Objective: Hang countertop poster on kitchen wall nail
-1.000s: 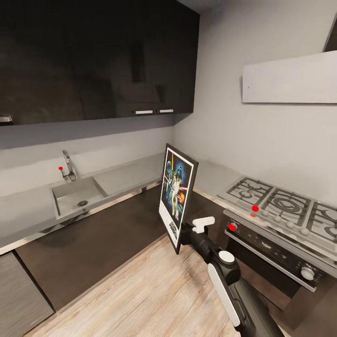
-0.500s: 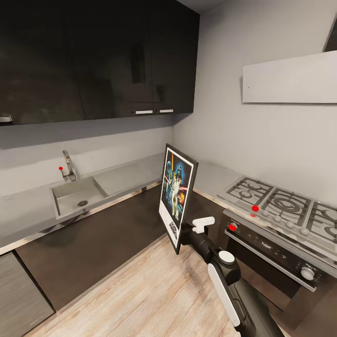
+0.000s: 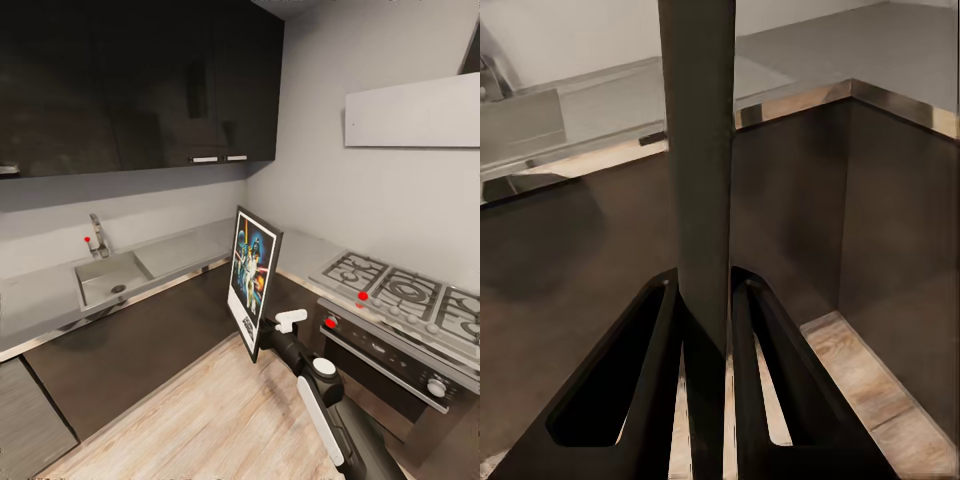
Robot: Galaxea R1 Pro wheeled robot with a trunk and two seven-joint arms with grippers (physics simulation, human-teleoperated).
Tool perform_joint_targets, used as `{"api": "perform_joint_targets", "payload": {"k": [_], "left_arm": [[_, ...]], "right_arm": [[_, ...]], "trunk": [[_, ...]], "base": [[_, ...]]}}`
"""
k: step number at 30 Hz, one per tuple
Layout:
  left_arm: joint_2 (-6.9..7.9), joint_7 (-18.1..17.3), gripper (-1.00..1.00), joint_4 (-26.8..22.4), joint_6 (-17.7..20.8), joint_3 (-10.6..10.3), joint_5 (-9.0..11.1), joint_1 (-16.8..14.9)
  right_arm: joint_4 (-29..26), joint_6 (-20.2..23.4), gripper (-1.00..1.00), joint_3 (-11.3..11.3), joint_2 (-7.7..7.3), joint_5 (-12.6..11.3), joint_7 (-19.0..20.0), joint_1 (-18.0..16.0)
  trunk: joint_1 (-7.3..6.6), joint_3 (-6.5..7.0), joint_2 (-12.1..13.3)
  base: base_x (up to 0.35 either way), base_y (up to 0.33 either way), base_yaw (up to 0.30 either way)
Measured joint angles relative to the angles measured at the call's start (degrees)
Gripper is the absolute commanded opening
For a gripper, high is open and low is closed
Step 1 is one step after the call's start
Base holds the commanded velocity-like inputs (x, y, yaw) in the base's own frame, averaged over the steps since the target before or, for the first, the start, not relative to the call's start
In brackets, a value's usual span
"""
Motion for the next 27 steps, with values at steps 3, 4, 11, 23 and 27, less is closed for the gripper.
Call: {"api": "perform_joint_targets", "payload": {"k": [3,4,11,23,27], "left_arm": [[0.00,0.0,1.00,0.0,-0.1,0.0,0.0,0.0],[0.00,0.0,1.00,0.0,-0.1,0.0,0.0,0.0],[0.00,0.0,1.00,0.0,-0.2,0.0,0.0,0.0],[0.00,0.0,1.00,0.0,-0.2,0.0,0.0,0.0],[0.01,0.0,1.00,0.0,-0.2,0.0,0.0,0.0]], "right_arm": [[-0.1,-0.1,-1.00,0.0,-2.16,0.0,0.1,0.1],[-0.1,-0.2,-1.00,0.0,-3.31,0.0,0.7,0.1],[-0.1,-0.4,-1.00,-0.2,-5.73,0.2,11.4,0.1],[0.0,-0.4,-1.00,-0.1,-6.05,0.2,14.5,0.1],[0.1,-0.4,-1.00,-0.1,-6.06,0.3,14.6,0.1]], "trunk": [[0.01,0.00,0.0],[0.02,0.00,0.0],[-0.01,0.10,0.0],[0.02,0.61,0.0],[0.02,0.63,0.0]], "base": [[-0.251,0.000,0.000],[-0.284,0.000,0.000],[-0.122,0.000,0.043],[-0.170,0.000,0.126],[-0.326,0.000,0.057]]}}
